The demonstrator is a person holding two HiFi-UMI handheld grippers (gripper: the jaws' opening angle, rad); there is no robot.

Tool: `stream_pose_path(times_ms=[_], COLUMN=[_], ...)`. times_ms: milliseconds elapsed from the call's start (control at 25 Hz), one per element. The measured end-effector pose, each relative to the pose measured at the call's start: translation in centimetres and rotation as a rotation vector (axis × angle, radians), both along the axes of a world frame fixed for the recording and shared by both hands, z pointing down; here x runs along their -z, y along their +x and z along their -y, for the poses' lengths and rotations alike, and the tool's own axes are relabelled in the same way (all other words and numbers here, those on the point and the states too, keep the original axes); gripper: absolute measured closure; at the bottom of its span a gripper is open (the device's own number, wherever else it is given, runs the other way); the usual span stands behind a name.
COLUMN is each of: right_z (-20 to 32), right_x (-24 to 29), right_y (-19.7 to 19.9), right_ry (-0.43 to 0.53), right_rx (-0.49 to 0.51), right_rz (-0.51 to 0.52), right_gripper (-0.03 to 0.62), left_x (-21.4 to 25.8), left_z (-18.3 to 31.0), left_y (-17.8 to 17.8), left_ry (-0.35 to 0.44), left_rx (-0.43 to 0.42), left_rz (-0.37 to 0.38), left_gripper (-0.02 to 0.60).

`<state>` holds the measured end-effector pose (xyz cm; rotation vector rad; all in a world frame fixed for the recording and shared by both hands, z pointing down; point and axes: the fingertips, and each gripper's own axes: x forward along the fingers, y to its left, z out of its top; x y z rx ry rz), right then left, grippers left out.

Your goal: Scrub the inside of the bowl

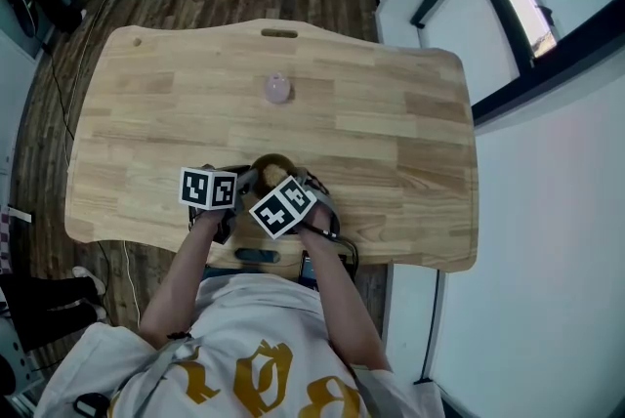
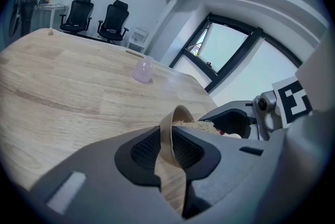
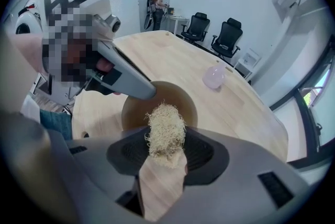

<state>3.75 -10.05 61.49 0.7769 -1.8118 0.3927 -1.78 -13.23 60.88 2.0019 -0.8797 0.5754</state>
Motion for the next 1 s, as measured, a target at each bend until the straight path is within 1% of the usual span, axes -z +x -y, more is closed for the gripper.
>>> stream_pose_path(times_ms=[160, 320, 720, 1000], right_z=[0.7, 1.1, 0.8, -0.2], right_x=[0.5, 0.7, 0.5, 0.7], right_y=[0.0, 0.1, -0.8, -2.5], right_ry=[0.053, 0.087, 0.091, 0.073], right_rx=[-0.020, -0.014, 0.065, 0.167], right_rz=[-0.009, -0.014, 0.007, 0.049], right_gripper=[0.422, 0.422, 0.421, 0.422], left_x=[0.2, 0.3, -0.1, -0.1], left_z=[0.0, 0.0, -0.2, -0.1], left_y=[0.0, 0.2, 0.3, 0.1], left_ry=[-0.003, -0.005, -0.016, -0.019], left_rx=[0.004, 0.004, 0.000, 0.004], left_rz=[-0.017, -0.033, -0.032, -0.026], left_gripper=[0.525, 0.525, 0.526, 0.526])
